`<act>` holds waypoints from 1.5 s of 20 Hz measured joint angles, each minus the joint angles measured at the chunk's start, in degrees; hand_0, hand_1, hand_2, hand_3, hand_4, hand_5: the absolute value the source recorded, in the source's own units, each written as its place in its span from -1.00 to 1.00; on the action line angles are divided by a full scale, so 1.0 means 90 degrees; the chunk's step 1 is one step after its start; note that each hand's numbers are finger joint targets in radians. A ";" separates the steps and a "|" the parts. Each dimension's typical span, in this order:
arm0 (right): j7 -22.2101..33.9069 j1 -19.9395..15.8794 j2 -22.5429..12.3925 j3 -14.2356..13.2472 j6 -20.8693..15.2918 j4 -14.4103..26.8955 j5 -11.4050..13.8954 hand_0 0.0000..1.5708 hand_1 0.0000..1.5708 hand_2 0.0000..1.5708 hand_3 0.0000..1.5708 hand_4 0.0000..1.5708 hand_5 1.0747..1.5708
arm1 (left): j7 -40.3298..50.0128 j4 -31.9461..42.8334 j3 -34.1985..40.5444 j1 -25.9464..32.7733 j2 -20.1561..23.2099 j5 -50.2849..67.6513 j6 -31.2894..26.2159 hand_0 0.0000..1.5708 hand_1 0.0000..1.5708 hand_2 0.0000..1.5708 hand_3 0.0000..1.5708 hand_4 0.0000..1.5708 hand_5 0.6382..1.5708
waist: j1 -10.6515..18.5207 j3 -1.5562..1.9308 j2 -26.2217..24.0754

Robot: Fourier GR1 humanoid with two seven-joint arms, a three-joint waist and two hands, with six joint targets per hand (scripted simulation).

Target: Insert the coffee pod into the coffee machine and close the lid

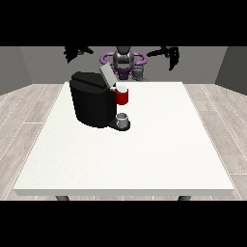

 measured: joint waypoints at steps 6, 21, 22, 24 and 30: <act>0.0340 -0.0430 -0.0152 0.0072 0.0194 -0.0325 -0.0052 -1.00 -1.00 -1.00 -1.00 -1.00 1.00 | -0.0072 -0.0365 -0.0025 0.0562 -0.0289 0.0361 -0.0203 -1.00 -1.00 -1.00 -1.00 -0.97 1.00 | 0.0400 0.0000 -0.0077; 0.0294 -0.1260 -0.0116 0.0336 0.0541 -0.0051 0.0242 -1.00 -1.00 -1.00 -1.00 -1.00 1.00 | 0.0464 -0.2294 -0.0627 0.1639 -0.0574 0.1199 -0.0252 -1.00 -1.00 -1.00 -1.00 -1.00 1.00 | 0.0842 0.0004 0.0633; 0.0361 -0.1376 -0.0149 0.0279 0.0608 -0.0032 0.0175 -1.00 -1.00 -1.00 -1.00 -1.00 1.00 | 0.0484 -0.2408 -0.0642 0.1725 -0.0578 0.1242 -0.0224 -1.00 -1.00 -1.00 -1.00 -1.00 1.00 | 0.0824 0.0005 0.0697; 0.0320 -0.1547 -0.0178 0.0155 0.0621 0.0198 0.0148 -1.00 -1.00 -1.00 -1.00 -1.00 1.00 | 0.0715 -0.2739 -0.0789 0.1790 -0.0614 0.1376 -0.0175 -1.00 -1.00 -1.00 -1.00 -1.00 1.00 | 0.0906 0.0003 0.0804; 0.0187 -0.2012 -0.0161 -0.0020 0.0698 0.0740 0.0090 -1.00 -1.00 -1.00 -1.00 -1.00 1.00 | 0.0917 -0.3414 -0.0970 0.2071 -0.0520 0.1525 -0.0125 -1.00 -1.00 -1.00 -1.00 -1.00 1.00 | 0.0879 0.0004 0.1241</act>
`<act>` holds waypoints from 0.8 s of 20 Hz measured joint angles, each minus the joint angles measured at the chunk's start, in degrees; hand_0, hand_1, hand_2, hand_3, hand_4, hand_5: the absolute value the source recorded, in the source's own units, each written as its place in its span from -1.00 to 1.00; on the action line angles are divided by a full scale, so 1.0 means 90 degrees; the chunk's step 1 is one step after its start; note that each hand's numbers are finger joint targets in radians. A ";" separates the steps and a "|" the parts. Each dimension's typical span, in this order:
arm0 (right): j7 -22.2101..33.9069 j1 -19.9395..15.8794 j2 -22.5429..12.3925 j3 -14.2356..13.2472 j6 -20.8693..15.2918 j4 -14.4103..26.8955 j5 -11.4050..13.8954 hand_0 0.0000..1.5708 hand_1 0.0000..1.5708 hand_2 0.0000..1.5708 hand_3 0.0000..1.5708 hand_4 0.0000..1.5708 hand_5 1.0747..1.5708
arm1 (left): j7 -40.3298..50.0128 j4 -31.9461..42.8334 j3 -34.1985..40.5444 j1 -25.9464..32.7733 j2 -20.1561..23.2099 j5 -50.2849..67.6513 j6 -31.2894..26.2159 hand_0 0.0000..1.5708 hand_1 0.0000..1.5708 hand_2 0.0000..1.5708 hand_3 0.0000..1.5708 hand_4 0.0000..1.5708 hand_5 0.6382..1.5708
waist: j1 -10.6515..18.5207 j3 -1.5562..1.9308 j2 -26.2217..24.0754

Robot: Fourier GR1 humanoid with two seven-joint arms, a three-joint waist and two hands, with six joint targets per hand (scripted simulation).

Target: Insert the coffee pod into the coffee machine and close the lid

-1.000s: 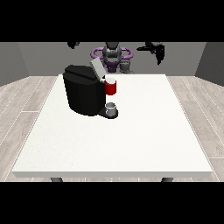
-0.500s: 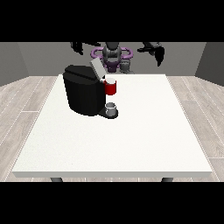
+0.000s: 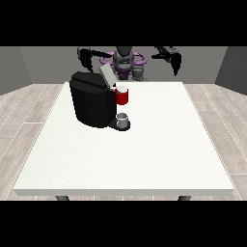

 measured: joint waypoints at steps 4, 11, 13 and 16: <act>-0.0067 -0.0294 0.0025 -0.0027 0.0051 0.0316 0.0030 -1.00 -1.00 -1.00 -1.00 -1.00 1.00 | 0.0014 -0.0309 -0.0055 0.0176 0.0126 0.0087 0.0074 -1.00 -1.00 -1.00 -1.00 -1.00 1.00 | -0.0100 0.0000 0.0189; -0.0251 -0.0607 0.0055 0.0063 0.0103 0.0706 0.0251 -1.00 -1.00 -1.00 -1.00 -1.00 1.00 | 0.0208 -0.0743 -0.0090 0.0326 0.0243 0.0309 0.0214 -1.00 -1.00 -1.00 -1.00 -1.00 1.00 | -0.0169 -0.0009 0.0325; -0.0197 -0.0824 0.0021 0.0046 0.0117 0.0838 0.0294 -1.00 -1.00 -1.00 -1.00 -1.00 1.00 | 0.0204 -0.0792 -0.0090 0.0323 0.0292 0.0364 0.0225 -1.00 -1.00 -1.00 -1.00 -0.84 1.00 | -0.0152 -0.0006 0.0404; -0.0114 -0.1008 0.0032 0.0041 0.0106 0.0977 0.0348 -1.00 -1.00 -1.00 -1.00 -1.00 1.00 | 0.0251 -0.0863 -0.0106 0.0375 0.0362 0.0420 0.0250 -1.00 -1.00 -1.00 -1.00 -1.00 1.00 | -0.0166 -0.0004 0.0431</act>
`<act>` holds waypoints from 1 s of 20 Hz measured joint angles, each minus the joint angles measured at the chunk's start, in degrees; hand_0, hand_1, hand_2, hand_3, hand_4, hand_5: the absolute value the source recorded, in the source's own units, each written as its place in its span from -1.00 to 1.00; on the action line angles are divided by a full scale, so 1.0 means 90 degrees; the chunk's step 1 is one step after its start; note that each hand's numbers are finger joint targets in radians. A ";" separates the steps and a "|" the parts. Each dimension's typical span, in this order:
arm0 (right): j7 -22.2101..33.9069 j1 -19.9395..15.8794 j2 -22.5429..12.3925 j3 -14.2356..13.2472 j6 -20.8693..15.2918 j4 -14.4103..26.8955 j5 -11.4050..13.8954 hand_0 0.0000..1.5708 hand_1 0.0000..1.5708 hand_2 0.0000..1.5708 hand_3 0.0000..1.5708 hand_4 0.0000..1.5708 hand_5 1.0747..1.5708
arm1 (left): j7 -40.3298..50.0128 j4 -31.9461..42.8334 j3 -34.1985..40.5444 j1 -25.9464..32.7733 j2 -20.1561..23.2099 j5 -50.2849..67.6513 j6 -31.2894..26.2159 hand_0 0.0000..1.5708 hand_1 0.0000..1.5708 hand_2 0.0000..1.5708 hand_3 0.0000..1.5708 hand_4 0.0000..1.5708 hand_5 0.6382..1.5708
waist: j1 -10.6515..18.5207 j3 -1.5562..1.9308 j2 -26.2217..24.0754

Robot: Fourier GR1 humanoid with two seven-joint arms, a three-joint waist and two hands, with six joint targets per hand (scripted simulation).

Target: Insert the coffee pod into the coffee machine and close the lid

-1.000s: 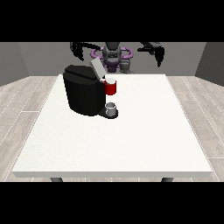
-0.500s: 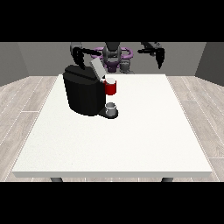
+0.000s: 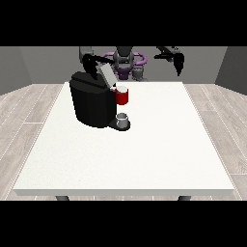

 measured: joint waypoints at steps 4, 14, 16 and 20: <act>-0.0164 -0.0263 0.0019 -0.0039 -0.0046 0.0193 0.0074 -1.00 -1.00 -1.00 -1.00 -1.00 1.00 | -0.0085 -0.0022 -0.0015 -0.0020 0.0123 0.0016 -0.0009 -1.00 -1.00 -1.00 -1.00 -1.00 1.00 | 0.0034 -0.0011 0.0165; -0.0361 -0.0567 0.0139 0.0049 -0.0024 0.0429 0.0227 -1.00 -1.00 -1.00 -1.00 -1.00 1.00 | -0.0308 0.0151 -0.0043 -0.0045 0.0130 0.0027 0.0201 -1.00 -1.00 -1.00 -1.00 -0.83 1.00 | -0.0008 -0.0014 0.0271; -0.0296 -0.0625 0.0177 0.0094 -0.0011 0.0485 0.0272 -1.00 -1.00 -1.00 -1.00 -0.77 1.00 | -0.0296 0.0185 -0.0036 -0.0041 0.0170 0.0030 0.0238 -1.00 -1.00 -1.00 -1.00 -0.80 1.00 | -0.0025 -0.0008 0.0239; -0.0172 -0.0837 0.0216 0.0157 -0.0003 0.0569 0.0370 -1.00 -1.00 -1.00 -1.00 -0.82 1.00 | -0.0342 0.0295 0.0022 -0.0039 0.0318 0.0086 0.0177 -1.00 -1.00 -1.00 -1.00 -0.80 1.00 | 0.0015 -0.0003 0.0249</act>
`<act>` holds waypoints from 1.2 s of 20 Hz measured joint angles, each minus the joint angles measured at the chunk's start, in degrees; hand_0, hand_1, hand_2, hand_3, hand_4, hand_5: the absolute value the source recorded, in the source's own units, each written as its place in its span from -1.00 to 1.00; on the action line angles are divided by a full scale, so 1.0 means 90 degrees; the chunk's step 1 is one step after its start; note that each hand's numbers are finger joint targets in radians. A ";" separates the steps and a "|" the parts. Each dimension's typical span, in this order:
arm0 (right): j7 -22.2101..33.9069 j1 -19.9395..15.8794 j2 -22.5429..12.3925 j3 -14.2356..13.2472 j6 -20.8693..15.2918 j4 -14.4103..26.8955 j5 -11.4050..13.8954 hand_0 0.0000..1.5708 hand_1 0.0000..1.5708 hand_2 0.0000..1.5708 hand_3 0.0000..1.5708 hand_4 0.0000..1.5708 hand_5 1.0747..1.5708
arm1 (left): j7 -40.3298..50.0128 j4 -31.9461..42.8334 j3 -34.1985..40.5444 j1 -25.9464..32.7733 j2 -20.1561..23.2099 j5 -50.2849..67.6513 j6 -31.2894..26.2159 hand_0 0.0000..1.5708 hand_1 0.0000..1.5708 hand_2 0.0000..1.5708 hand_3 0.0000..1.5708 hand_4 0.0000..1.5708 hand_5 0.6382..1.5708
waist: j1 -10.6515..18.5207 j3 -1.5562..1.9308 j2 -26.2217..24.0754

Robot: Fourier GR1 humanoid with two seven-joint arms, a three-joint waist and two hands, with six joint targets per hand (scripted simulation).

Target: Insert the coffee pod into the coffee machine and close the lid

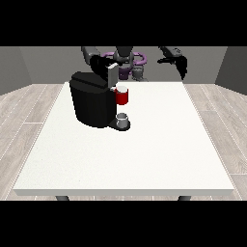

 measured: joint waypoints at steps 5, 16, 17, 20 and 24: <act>0.0098 -0.0401 0.0128 0.0164 -0.0184 0.0120 0.0289 -1.00 -1.00 -1.00 -1.00 -0.84 1.00 | -0.0002 0.0047 -0.0102 -0.0086 -0.0048 0.0002 0.0025 -1.00 -1.00 -1.00 -1.00 -0.80 1.00 | 0.0112 0.0004 0.0064; -0.0120 -0.0660 0.0354 0.0289 -0.0205 0.0261 0.0545 -1.00 -1.00 -1.00 -1.00 -0.91 1.00 | -0.0270 -0.0135 -0.0364 -0.0096 -0.0235 -0.0074 0.0171 -1.00 -1.00 -1.00 -1.00 -0.74 1.00 | 0.0082 0.0006 -0.0028; -0.0226 -0.0621 0.0361 0.0281 -0.0173 0.0263 0.0531 -1.00 -1.00 -1.00 -1.00 -0.83 1.00 | -0.0318 -0.0173 -0.0383 -0.0041 -0.0232 -0.0039 0.0108 -1.00 -1.00 -1.00 -1.00 -0.69 1.00 | 0.0104 0.0005 -0.0039; -0.0326 -0.0448 0.0542 0.0395 -0.0046 0.0142 0.0418 -1.00 -1.00 -1.00 -1.00 -0.55 1.00 | -0.0413 -0.0199 -0.0490 0.0133 -0.0368 -0.0068 0.0159 -1.00 -1.00 -1.00 -1.00 -0.76 1.00 | 0.0034 0.0006 -0.0233; -0.0708 0.0346 0.0700 0.0859 -0.0034 -0.0246 -0.0079 -1.00 -1.00 -1.00 -1.00 -0.64 1.00 | -0.0581 -0.0017 -0.0473 0.0335 -0.0399 -0.0107 0.0211 -1.00 -1.00 -1.00 -1.00 -0.76 1.00 | -0.0189 0.0006 -0.0528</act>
